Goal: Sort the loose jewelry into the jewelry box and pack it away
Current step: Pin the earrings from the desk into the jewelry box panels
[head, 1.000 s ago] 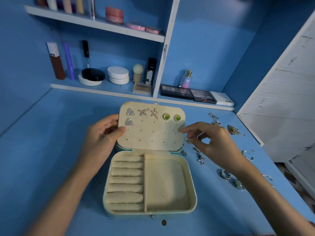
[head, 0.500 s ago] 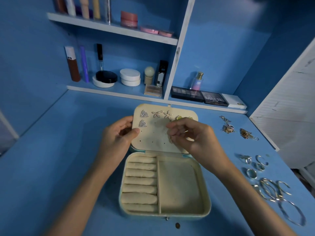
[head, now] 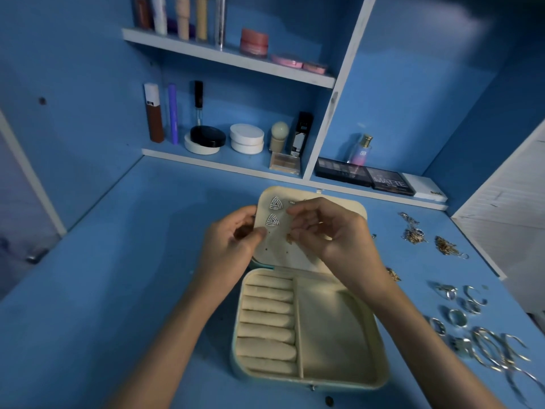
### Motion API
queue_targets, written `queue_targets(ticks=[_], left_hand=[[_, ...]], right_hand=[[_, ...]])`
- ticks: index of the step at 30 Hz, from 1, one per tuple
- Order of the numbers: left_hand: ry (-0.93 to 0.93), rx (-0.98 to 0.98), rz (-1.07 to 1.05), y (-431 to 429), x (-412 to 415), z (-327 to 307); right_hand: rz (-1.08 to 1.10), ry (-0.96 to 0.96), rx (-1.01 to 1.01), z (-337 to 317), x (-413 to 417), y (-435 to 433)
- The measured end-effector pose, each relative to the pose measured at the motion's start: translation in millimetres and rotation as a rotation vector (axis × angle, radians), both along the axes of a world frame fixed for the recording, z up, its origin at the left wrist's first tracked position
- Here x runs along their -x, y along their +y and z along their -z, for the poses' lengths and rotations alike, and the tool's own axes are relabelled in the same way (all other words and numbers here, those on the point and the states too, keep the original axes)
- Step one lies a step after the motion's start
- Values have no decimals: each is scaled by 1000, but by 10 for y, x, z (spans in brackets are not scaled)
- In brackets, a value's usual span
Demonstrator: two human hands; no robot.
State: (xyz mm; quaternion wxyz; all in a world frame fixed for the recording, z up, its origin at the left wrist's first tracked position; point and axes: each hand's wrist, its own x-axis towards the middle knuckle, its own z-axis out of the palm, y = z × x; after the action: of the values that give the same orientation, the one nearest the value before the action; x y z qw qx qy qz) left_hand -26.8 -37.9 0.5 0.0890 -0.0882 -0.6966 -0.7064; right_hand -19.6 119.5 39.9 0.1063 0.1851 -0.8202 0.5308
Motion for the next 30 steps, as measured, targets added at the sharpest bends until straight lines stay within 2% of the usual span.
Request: queue_targets(ticks=[5, 11, 17, 30], left_hand=[[3, -5, -2, 4, 6, 2], [-7, -6, -4, 1, 1, -2], [-14, -1, 1, 1, -9, -14], [-14, 3, -5, -4, -14, -8]], right_hand=[[-51, 5, -26, 13, 22, -33], [60, 141, -125, 77, 47, -32], [200, 217, -110, 113, 39, -74], [235, 216, -140, 123, 59, -60]])
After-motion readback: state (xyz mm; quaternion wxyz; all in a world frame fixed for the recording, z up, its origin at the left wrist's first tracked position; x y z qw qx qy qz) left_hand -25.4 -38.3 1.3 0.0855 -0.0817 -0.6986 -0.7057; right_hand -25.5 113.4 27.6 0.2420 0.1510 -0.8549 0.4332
